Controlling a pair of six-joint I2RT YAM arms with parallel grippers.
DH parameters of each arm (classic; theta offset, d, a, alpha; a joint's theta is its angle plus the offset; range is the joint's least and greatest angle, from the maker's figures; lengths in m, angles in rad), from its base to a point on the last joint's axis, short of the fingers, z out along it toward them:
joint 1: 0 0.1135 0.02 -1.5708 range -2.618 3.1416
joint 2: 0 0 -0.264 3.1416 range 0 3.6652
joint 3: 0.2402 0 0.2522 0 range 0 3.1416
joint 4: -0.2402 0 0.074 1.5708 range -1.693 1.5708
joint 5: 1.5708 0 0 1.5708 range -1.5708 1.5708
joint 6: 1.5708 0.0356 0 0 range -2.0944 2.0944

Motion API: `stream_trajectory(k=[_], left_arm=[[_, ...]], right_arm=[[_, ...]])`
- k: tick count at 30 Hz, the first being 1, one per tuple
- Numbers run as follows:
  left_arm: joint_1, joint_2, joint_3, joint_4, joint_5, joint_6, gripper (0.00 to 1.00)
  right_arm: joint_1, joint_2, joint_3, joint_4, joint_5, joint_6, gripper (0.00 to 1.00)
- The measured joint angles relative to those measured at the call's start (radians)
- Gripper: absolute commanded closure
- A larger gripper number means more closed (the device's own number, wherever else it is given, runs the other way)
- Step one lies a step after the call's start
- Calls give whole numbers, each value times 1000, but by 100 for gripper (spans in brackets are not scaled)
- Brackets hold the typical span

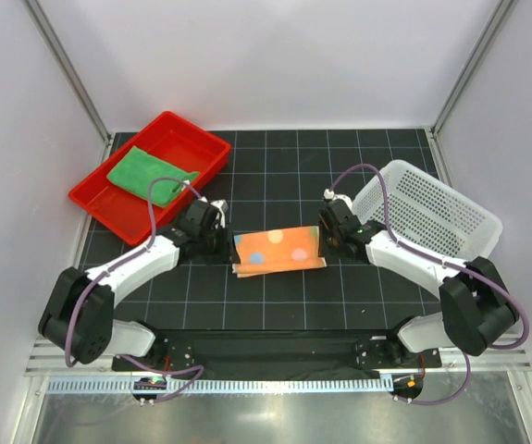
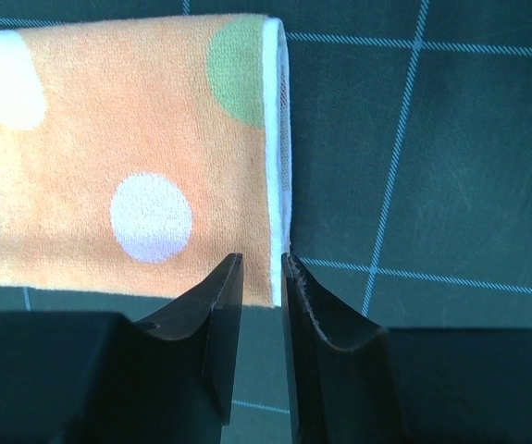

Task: Fold and stack the towels
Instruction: Fold the towel, then neatly place the folded towel into the bin

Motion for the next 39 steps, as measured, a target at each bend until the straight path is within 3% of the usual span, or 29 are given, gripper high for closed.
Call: stream_trajectory(k=[10,18,31,39], left_arm=[[-25,74,-141,127,25,-69,67],[-32,63,-154,142,51,-78,61],[11,-34,-71,69,32,-60,56],[35,16,-79,133,23,-66,53]], right_arm=[[0,50,-4,40,-22,-1,70],[21,50,23,50,-84,5,72],[78,187,-15,343,-390,89,77],[78,207,-121,451,-446,96,78]])
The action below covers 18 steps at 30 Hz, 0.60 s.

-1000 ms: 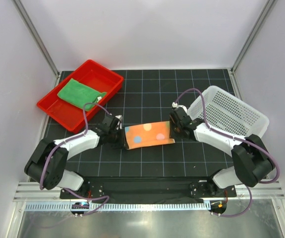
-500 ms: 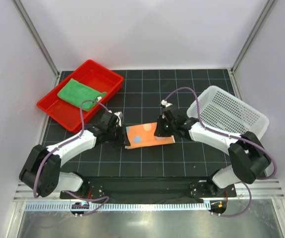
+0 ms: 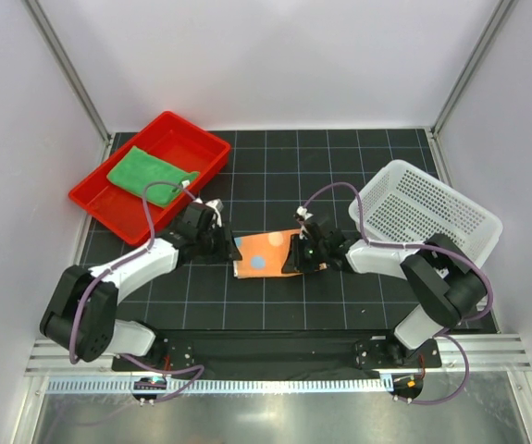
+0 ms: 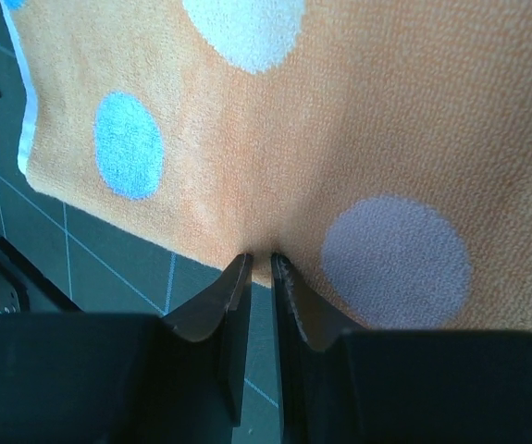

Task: Fold and stack the towels
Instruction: Neatly place the folded towel into the bin

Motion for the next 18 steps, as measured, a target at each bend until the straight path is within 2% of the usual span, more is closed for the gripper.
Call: stream_trajectory(k=[8,12,18], left_arm=[[0,6,-142,156,-34,-76,50],[-3,38,-150,233,-29,-101,50],[-7,95,-135,319,-22,-128,50]], right_arm=[[0,-13,-32,51,-8,0,76],[0,-36,-33,39,-3,0,73],[-2,-131,8,-111,127,-6,74]])
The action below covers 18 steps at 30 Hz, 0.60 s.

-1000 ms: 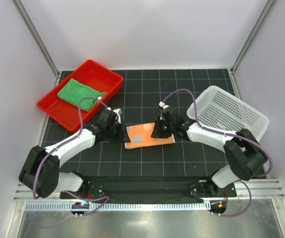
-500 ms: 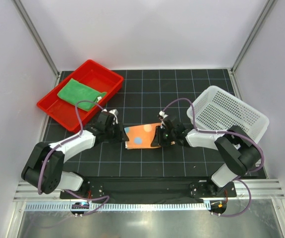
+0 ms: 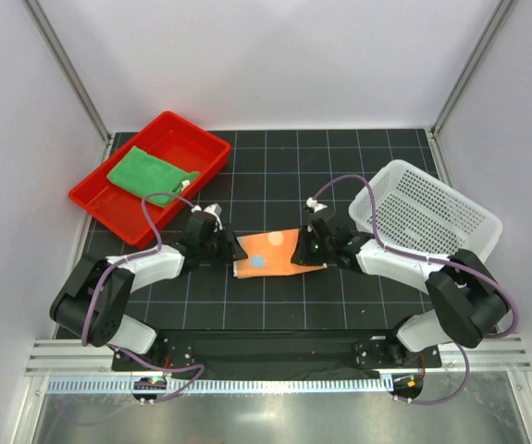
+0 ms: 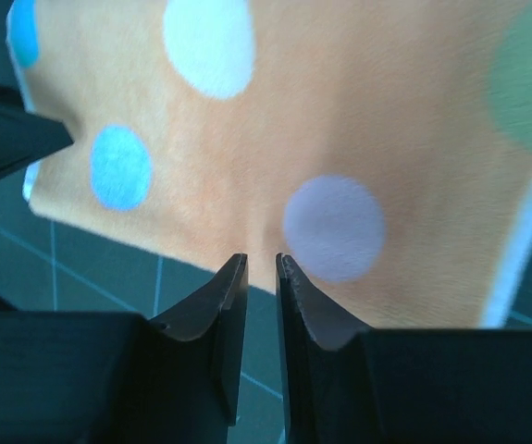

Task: Fold and stack the towels
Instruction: Neatly place the folded towel into the bin

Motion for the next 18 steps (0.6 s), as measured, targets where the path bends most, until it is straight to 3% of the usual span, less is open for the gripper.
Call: stream_trajectory(k=[7,14,18], left_arm=[[-1,24,7,31,2,-31,50],[-16,59,29,50,0,-37,55],[-26,74,35,54,-10,-41,74]], right_arm=[[-19,-18,34,-139,227,-22,77],[-19,-8,6,-162,316,-24,77],[-19,-8,5,-160,323,-24,77]])
